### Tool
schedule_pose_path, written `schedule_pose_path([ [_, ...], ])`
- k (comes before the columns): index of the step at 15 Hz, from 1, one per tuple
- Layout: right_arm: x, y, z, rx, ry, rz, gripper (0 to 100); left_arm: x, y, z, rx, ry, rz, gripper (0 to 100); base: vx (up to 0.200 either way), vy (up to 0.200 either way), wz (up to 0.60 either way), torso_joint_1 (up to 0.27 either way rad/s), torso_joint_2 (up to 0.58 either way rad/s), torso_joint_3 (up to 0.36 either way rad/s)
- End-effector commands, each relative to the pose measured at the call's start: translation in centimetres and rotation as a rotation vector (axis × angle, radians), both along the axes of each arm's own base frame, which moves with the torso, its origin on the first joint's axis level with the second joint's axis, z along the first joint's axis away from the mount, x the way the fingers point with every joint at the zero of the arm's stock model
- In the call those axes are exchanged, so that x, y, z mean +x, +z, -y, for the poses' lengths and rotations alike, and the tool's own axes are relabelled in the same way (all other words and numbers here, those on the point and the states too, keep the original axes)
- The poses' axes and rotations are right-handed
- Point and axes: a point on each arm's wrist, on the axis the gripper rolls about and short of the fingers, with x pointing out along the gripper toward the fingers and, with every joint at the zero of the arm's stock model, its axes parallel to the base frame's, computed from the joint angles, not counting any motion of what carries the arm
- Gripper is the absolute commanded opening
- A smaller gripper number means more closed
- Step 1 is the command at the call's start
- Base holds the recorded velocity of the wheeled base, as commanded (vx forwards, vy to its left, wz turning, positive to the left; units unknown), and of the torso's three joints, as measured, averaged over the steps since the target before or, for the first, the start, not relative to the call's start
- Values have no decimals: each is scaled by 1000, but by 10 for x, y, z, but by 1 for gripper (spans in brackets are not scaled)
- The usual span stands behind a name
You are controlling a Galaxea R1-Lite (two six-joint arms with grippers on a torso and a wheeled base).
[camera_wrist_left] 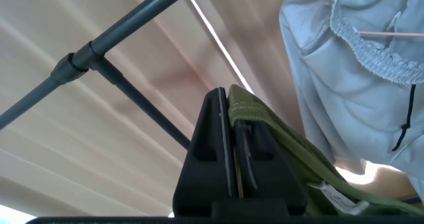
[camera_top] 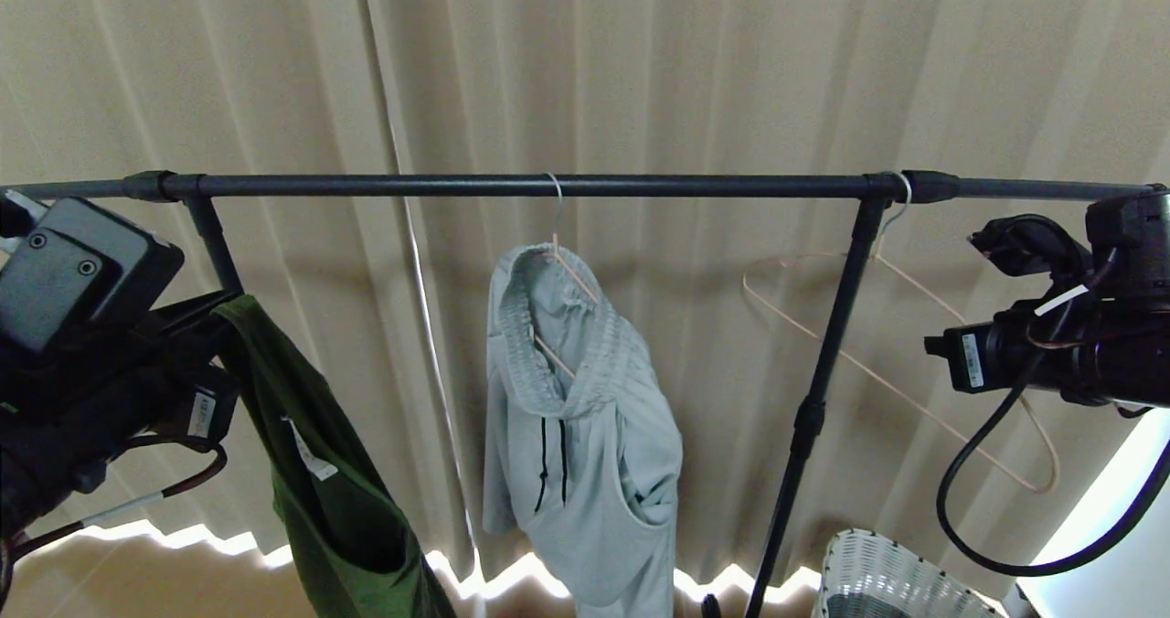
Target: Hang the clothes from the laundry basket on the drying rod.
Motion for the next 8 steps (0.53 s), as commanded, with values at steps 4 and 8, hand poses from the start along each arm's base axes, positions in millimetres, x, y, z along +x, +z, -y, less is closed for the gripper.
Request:
schedule_pose_path([
  [4, -20, 23, 4, 18, -17, 92, 0, -1, -5, 0, 7, -4, -17, 0, 0, 0, 0, 0, 0, 0],
  [8, -43, 29, 6, 21, -18, 126, 0, -1, -7, 0, 7, 0, -21, 0, 0, 0, 0, 0, 0, 0],
])
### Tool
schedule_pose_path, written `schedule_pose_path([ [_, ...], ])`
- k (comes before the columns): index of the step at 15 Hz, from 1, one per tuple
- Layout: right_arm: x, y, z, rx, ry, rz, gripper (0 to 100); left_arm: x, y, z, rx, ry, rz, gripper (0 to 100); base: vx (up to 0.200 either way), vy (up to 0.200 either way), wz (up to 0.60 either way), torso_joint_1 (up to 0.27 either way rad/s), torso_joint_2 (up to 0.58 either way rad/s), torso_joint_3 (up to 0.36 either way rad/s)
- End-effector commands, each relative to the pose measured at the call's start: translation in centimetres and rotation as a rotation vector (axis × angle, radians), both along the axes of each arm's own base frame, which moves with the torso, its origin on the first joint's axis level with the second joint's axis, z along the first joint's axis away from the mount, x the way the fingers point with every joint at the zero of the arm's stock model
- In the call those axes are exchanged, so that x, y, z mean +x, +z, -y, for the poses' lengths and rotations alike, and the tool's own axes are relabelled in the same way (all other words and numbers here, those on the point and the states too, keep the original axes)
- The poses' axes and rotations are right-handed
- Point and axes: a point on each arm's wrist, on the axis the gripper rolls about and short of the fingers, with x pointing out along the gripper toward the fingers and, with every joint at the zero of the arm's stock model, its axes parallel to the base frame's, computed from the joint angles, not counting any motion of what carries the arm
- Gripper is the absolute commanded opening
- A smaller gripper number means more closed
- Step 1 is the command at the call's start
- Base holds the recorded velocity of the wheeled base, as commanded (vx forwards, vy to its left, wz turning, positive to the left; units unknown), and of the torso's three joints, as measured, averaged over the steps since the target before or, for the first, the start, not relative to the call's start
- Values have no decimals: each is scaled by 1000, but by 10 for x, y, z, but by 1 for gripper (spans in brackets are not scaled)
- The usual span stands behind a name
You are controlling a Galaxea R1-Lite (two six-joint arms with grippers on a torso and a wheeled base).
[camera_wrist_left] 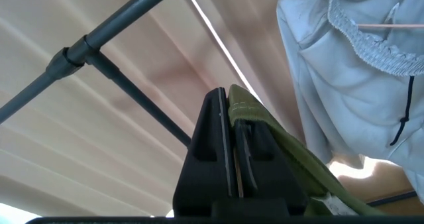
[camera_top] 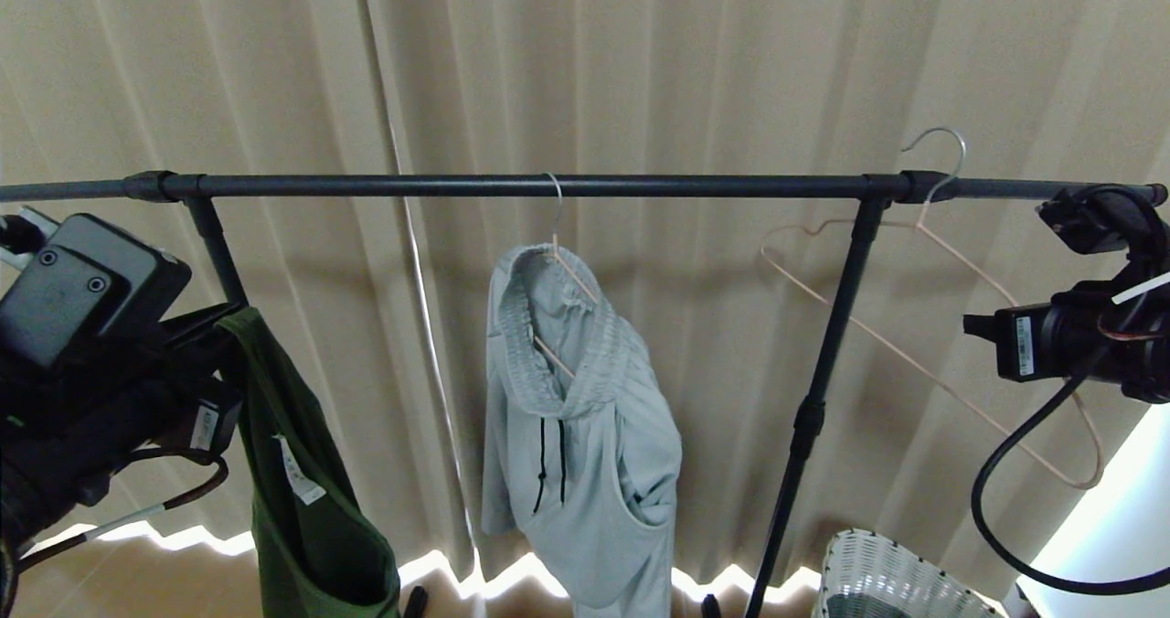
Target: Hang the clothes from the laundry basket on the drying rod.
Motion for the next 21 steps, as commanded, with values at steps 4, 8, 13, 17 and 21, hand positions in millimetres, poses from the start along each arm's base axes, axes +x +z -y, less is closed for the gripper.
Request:
schedule_pose_path([
  [4, -45, 7, 5, 1, -5, 63, 0, 0, -7, -1, 10, 1, -23, 0, 0, 0, 0, 0, 0, 0],
  [8, -62, 1, 6, -1, -7, 64, 0, 1, -8, 0, 14, 1, -29, 0, -100, 0, 0, 0, 1, 1],
  [13, -66, 0, 7, -3, -6, 60, 0, 0, -8, -1, 15, 3, -30, 0, -200, 0, 0, -2, 1, 4],
  [17, -67, -3, 7, -3, -6, 54, 0, 0, -8, -1, 12, 3, -29, 0, -200, 0, 0, 4, 1, 1],
  [21, -67, -3, 7, -3, -5, 55, 0, 0, -8, -1, 12, 1, -27, 0, -50, 0, 0, 1, 1, 2],
])
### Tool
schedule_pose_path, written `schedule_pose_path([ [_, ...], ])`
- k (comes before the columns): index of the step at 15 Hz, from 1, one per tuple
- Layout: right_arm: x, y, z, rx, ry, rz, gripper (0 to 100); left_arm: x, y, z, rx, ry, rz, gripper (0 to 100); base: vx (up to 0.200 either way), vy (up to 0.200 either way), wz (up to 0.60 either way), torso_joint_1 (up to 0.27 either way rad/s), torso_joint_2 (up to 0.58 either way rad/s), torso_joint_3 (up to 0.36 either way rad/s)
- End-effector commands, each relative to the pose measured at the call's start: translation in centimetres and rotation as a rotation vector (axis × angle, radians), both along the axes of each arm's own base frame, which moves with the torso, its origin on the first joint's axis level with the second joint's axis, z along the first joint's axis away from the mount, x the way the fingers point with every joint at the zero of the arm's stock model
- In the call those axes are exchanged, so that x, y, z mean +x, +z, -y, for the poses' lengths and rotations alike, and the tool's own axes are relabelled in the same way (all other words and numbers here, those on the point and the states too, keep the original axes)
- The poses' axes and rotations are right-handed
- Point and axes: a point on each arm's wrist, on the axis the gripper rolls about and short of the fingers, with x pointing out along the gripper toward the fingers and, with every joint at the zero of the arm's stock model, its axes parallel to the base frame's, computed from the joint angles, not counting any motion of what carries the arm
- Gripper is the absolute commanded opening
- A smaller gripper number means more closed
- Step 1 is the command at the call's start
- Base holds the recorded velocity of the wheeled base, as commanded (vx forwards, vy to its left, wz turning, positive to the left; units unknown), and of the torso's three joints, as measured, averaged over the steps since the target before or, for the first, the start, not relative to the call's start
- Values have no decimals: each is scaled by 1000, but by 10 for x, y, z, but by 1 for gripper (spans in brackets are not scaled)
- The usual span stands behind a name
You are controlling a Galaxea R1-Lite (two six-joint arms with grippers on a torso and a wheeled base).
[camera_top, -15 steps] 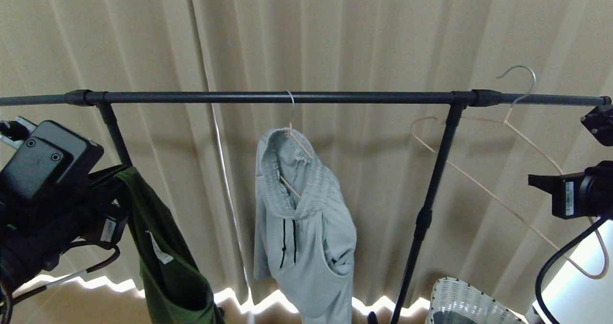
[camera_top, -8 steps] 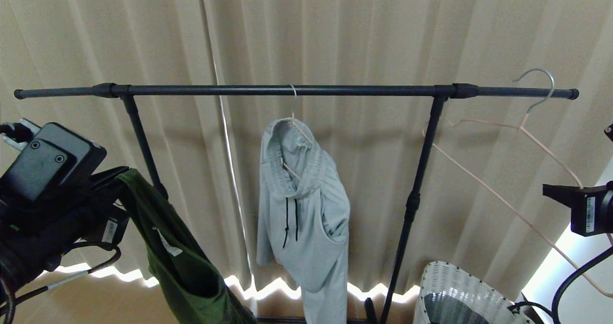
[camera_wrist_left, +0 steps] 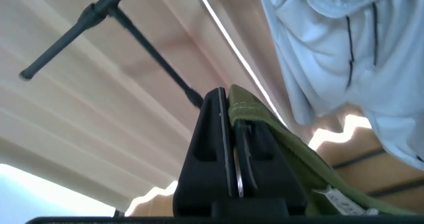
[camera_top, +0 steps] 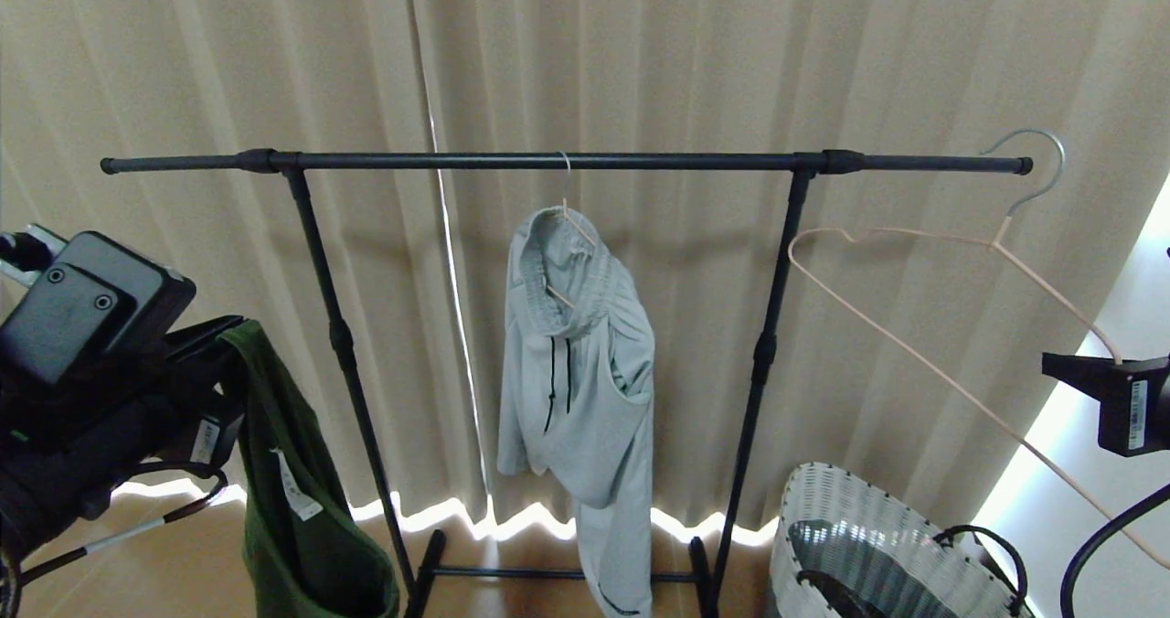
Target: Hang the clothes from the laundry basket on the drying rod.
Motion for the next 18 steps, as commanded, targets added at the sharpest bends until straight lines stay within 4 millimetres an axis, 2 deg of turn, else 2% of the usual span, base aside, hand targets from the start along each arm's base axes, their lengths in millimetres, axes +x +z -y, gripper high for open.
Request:
schedule_pose_path([
  [1, 0, -1, 0, 0, 0, -6, 0, 0, -1, 0, 0, 0, -4, 0, 0, 0, 0, 0, 0, 0],
  [7, 0, -4, -1, -1, 5, -10, 0, 1, -1, 0, -3, 7, -8, 0, 0, 0, 0, 0, 0, 0],
  [17, 1, -3, -1, 4, 11, -4, 0, 2, -2, -5, -1, 36, -9, 0, 0, 200, 0, 3, 1, 4],
  [18, 1, -2, -2, 10, 15, 0, 0, 3, -2, -5, 1, 34, -11, 0, 0, 0, 0, 0, 0, 0],
])
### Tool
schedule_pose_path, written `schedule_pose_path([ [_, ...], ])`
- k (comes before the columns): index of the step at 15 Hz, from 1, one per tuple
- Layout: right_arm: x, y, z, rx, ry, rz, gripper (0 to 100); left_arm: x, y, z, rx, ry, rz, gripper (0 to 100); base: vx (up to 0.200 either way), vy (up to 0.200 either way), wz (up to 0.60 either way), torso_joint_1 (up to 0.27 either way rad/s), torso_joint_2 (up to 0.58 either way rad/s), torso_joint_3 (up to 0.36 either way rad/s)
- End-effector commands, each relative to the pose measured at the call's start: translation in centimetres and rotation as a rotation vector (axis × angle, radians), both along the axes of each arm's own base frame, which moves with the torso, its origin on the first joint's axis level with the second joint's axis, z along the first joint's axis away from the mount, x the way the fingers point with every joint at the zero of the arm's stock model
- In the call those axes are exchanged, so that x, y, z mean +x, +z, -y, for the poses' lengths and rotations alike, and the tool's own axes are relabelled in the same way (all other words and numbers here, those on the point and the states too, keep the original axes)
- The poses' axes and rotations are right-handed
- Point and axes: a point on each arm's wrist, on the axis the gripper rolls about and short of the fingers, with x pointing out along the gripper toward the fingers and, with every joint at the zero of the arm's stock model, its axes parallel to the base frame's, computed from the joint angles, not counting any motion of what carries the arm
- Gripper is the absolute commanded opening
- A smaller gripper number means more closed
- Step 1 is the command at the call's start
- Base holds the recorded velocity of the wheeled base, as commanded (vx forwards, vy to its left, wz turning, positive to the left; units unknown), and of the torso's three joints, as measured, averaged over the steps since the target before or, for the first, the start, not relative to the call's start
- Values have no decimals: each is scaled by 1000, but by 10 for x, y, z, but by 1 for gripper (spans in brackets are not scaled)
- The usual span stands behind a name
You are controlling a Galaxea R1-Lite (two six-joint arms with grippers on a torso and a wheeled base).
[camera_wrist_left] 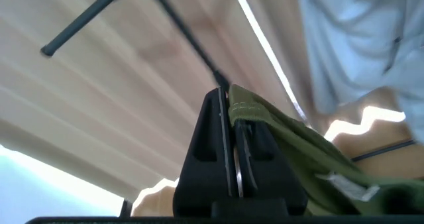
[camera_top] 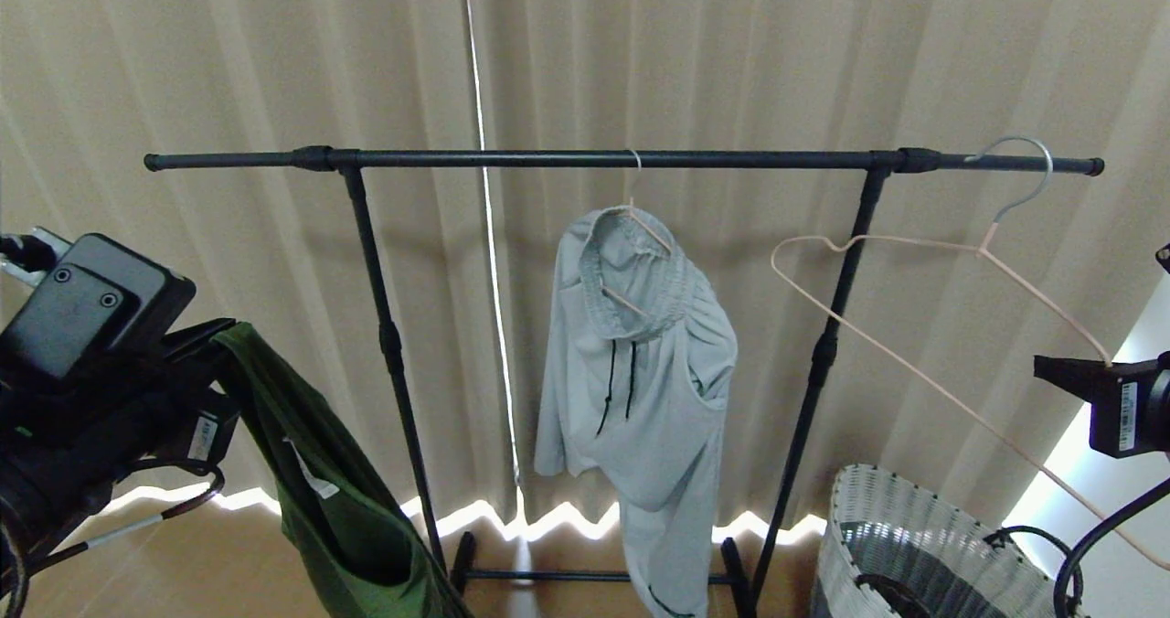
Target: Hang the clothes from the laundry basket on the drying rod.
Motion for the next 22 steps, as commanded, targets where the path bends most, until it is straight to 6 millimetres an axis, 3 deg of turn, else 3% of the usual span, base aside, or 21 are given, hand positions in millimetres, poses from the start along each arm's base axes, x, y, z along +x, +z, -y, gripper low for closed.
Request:
schedule_pose_path([
  [1, 2, 2, -1, 6, 7, 12, 0, 1, -1, 0, 5, -1, -4, 0, 0, 0, 0, 0, 0, 0],
  [6, 6, 14, -23, 46, 122, 132, 0, 7, -3, 6, 14, -27, -24, 0, 0, 0, 0, 0, 0, 0],
  [8, 5, 17, -40, 84, 203, 132, 0, 18, 0, 15, 11, -49, -28, 0, 0, 0, 0, 0, 0, 0],
  [10, 6, 14, -56, 148, 256, 99, 0, 29, 13, 25, 2, -69, -3, 0, 0, 0, 0, 0, 0, 0],
  [11, 9, 6, -74, 208, 296, 41, 0, 43, 22, 33, 4, -74, -7, 0, 0, 0, 0, 0, 0, 0],
  [12, 9, 5, -75, 213, 300, 35, 0, 44, 23, 34, 4, -75, -9, 0, 0, 0, 0, 0, 0, 0],
  [14, 13, -1, -101, 268, 373, 32, 0, 62, 40, 47, 21, -79, -85, 0, 0, 0, 0, 0, 0, 0],
  [18, 0, -1, -119, 331, 452, 3, 0, 89, 53, 64, -96, -1, -211, 0, 0, 0, 0, 0, 0, 0],
  [22, -10, -6, -127, 336, 507, -25, 0, 116, 44, 80, -176, 138, -219, 0, 0, 0, 0, 0, 0, 0],
])
